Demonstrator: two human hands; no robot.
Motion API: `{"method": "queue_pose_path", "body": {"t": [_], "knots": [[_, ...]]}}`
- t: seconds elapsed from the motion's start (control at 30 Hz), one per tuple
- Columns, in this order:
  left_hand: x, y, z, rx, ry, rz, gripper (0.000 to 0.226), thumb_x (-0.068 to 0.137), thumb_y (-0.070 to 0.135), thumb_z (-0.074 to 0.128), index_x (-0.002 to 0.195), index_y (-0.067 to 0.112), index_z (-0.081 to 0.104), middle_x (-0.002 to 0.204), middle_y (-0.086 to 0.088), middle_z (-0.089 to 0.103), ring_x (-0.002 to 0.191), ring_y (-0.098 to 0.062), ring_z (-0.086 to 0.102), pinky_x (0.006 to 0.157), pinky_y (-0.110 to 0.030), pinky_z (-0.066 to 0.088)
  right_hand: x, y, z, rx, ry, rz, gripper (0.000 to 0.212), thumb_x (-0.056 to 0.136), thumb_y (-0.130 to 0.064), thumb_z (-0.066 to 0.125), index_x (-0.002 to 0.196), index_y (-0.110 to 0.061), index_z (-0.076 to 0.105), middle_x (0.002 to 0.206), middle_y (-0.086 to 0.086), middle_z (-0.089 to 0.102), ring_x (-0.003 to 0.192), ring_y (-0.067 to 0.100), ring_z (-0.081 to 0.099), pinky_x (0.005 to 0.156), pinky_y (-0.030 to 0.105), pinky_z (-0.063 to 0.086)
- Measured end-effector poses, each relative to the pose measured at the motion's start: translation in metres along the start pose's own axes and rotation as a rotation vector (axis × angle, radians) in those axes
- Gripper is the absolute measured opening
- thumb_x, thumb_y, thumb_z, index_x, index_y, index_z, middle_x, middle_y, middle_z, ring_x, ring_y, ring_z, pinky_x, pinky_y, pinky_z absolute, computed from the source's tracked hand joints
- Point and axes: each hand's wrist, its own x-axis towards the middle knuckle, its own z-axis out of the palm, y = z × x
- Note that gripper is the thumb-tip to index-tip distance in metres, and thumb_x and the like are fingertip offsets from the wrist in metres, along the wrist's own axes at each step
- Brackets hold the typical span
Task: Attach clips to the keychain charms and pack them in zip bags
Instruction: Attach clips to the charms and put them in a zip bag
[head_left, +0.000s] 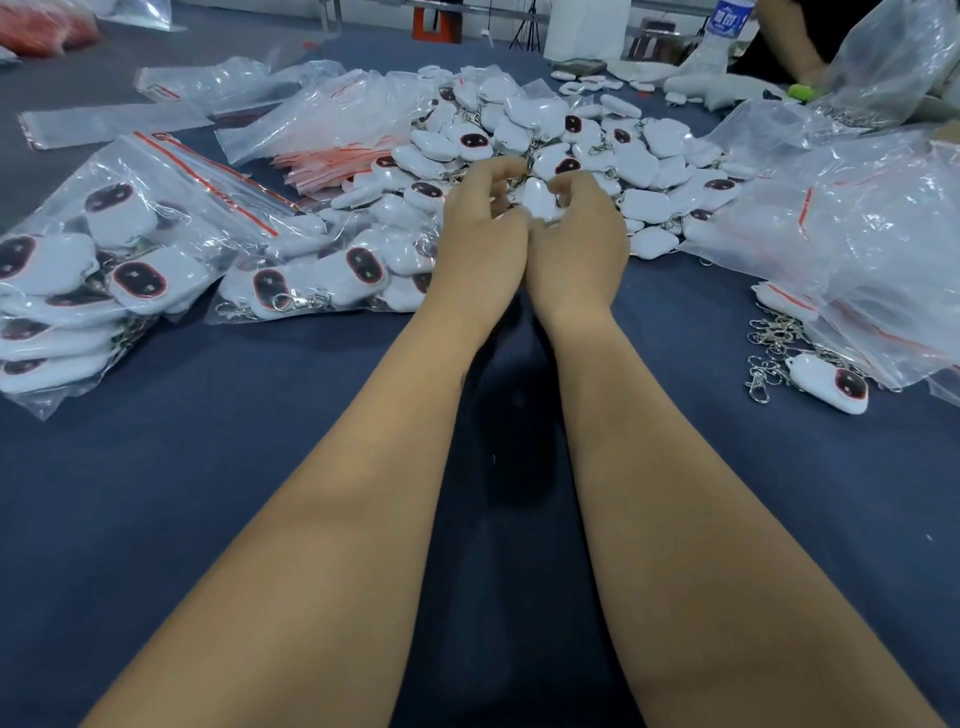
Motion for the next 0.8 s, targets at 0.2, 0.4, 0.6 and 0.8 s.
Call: {"method": "queue_pose_path", "body": {"t": [0.2, 0.4, 0.6, 0.8], "knots": [[0.013, -0.011, -0.004, -0.255, 0.026, -0.264, 0.039, 0.096, 0.006, 0.042, 0.132, 0.019, 0.052, 0.114, -0.004, 0.060, 0.088, -0.011, 0.056, 0.094, -0.032, 0.051, -0.003, -0.010, 0.006, 0.506, 0.084, 0.088, 0.012, 0.097, -0.025, 0.056, 0.087, -0.019, 0.060, 0.077, -0.015, 0.061, 0.068, -0.009, 0.054, 0.065, 0.009, 0.040], [0.011, -0.008, -0.010, -0.447, 0.006, -0.319, 0.043, 0.083, -0.006, 0.029, 0.096, 0.011, 0.067, 0.090, -0.011, 0.066, 0.059, -0.012, 0.051, 0.063, -0.026, 0.043, -0.006, -0.015, 0.014, 0.842, -0.132, 0.292, 0.016, 0.096, -0.024, 0.061, 0.086, -0.013, 0.067, 0.074, -0.001, 0.063, 0.052, 0.011, 0.053, 0.049, 0.023, 0.045], [0.010, -0.003, -0.012, -0.487, 0.024, -0.365, 0.023, 0.091, 0.004, 0.042, 0.088, 0.013, 0.062, 0.074, -0.001, 0.062, 0.057, -0.011, 0.057, 0.076, -0.031, 0.051, -0.008, -0.015, 0.011, 0.998, -0.258, 0.332, 0.008, 0.088, -0.004, 0.064, 0.085, -0.008, 0.070, 0.069, 0.005, 0.064, 0.062, 0.018, 0.058, 0.058, 0.025, 0.047], [0.010, 0.002, -0.019, -0.634, -0.018, -0.405, 0.022, 0.096, 0.021, 0.049, 0.086, 0.012, 0.066, 0.072, -0.005, 0.057, 0.059, -0.015, 0.048, 0.059, -0.027, 0.039, -0.008, -0.017, 0.007, 0.996, -0.368, 0.256, 0.008, 0.093, -0.011, 0.060, 0.089, -0.014, 0.066, 0.078, 0.006, 0.063, 0.065, 0.019, 0.057, 0.053, 0.023, 0.047]]}}
